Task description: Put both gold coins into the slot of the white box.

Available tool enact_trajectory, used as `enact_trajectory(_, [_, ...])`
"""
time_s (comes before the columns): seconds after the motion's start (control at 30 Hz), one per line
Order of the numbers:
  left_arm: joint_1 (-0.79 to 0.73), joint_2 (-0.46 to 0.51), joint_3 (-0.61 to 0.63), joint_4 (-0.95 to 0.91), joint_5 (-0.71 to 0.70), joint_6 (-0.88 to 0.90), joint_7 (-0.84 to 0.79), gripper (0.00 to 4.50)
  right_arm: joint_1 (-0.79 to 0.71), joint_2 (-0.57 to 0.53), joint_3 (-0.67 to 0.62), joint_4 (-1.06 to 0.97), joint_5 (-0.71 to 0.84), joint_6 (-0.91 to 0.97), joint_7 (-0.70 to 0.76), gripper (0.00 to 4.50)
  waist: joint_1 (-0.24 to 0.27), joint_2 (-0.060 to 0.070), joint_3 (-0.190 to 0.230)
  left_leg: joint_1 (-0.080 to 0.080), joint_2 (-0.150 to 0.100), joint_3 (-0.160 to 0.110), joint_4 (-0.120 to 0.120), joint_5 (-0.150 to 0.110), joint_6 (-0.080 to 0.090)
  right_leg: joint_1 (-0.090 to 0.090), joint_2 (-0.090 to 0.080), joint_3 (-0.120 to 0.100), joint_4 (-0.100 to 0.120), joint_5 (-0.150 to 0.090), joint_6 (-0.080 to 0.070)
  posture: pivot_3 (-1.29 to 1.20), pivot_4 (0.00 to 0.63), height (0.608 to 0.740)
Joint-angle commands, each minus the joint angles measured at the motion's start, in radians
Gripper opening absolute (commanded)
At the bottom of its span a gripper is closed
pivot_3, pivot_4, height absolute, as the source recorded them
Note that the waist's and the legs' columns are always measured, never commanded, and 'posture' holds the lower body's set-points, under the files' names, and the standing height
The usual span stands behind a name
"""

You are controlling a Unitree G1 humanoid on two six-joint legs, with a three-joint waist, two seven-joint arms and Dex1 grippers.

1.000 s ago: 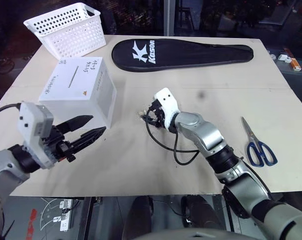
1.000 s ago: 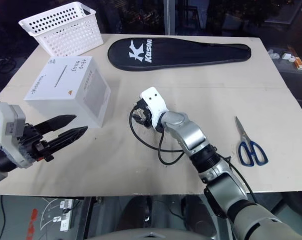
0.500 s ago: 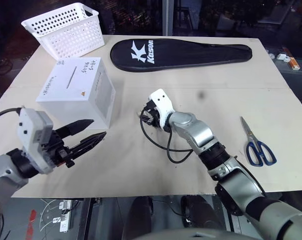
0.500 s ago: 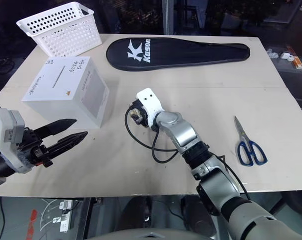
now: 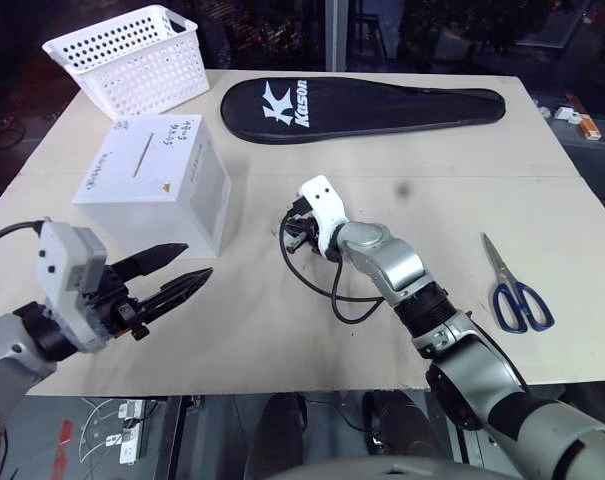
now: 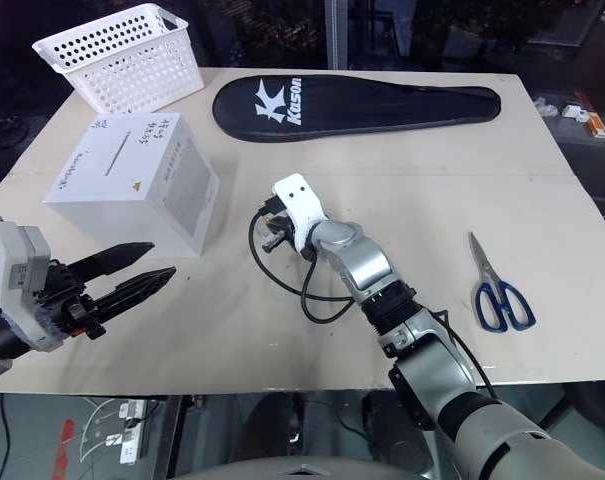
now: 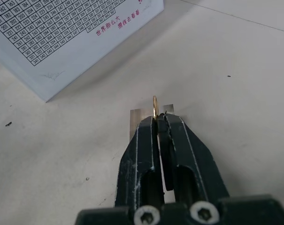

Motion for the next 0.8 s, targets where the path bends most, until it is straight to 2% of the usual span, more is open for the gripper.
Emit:
enact_trajectory(0.03, [-0.021,0.016,0.004,-0.012,-0.071,0.032,0.048,2.74,-0.02,0.001,-0.034,-0.077,0.016,0.005,0.02,0.05,0.0,0.0,0.0,0.0,0.0,0.0,0.0,0.0,0.0,0.0,0.0,0.0,0.0,0.0,0.0,0.0,0.15,0.727])
enact_trajectory(0.17, [-0.087,0.047,-0.006,0.022,-0.191,0.107,0.119,2.74,0.001,-0.028,-0.085,-0.213,0.107,0.056,0.099,0.05,0.003,0.0,0.0,-0.001,0.0,-0.001,0.0,0.0,0.0,0.0,0.0,-0.001,0.0,0.0,0.0,0.0,0.15,0.727])
enact_trajectory(0.33, [-0.256,0.107,-0.074,0.126,-0.385,0.184,0.174,2.74,0.048,-0.143,-0.184,-0.506,0.382,0.245,0.312,0.05,0.011,0.001,0.001,-0.001,0.0,-0.004,0.0,0.0,0.0,0.001,0.0,-0.005,-0.001,0.0,0.0,0.0,0.15,0.727])
enact_trajectory(0.37, [-0.29,0.117,-0.097,0.139,-0.415,0.195,0.181,2.2,0.05,-0.168,-0.199,-0.541,0.418,0.277,0.329,0.0,0.012,0.001,0.001,-0.001,0.0,-0.005,0.0,0.0,0.0,0.003,-0.001,-0.006,-0.001,0.0,0.0,0.0,0.15,0.727])
enact_trajectory(0.4, [-0.321,0.125,-0.119,0.147,-0.439,0.203,0.188,1.9,0.051,-0.19,-0.211,-0.568,0.449,0.302,0.339,0.0,0.012,0.001,0.001,-0.001,0.0,-0.006,0.001,0.0,0.0,0.003,-0.001,-0.006,-0.002,0.0,0.0,0.0,0.15,0.727])
enact_trajectory(0.5, [-0.425,0.13,-0.203,0.168,-0.503,0.218,0.225,0.51,0.051,-0.245,-0.245,-0.635,0.533,0.357,0.365,0.0,0.005,0.001,0.001,0.0,0.0,-0.005,0.001,0.0,0.0,0.004,-0.001,-0.005,-0.001,0.0,0.0,0.0,0.15,0.727])
enact_trajectory(0.67, [-0.584,0.107,-0.346,0.201,-0.562,0.229,0.255,0.51,0.038,-0.29,-0.274,-0.695,0.614,0.401,0.354,0.0,-0.002,0.002,0.001,0.0,0.0,-0.005,0.0,0.0,0.0,0.003,0.0,-0.004,-0.001,0.0,0.0,0.0,0.15,0.727])
enact_trajectory(0.8, [-0.634,0.108,-0.391,0.231,-0.556,0.234,0.246,0.51,0.041,-0.304,-0.288,-0.729,0.663,0.417,0.336,0.0,0.004,0.002,0.001,-0.001,0.0,-0.005,0.0,0.0,0.0,0.003,0.0,-0.005,-0.001,0.0,0.0,0.0,0.15,0.727])
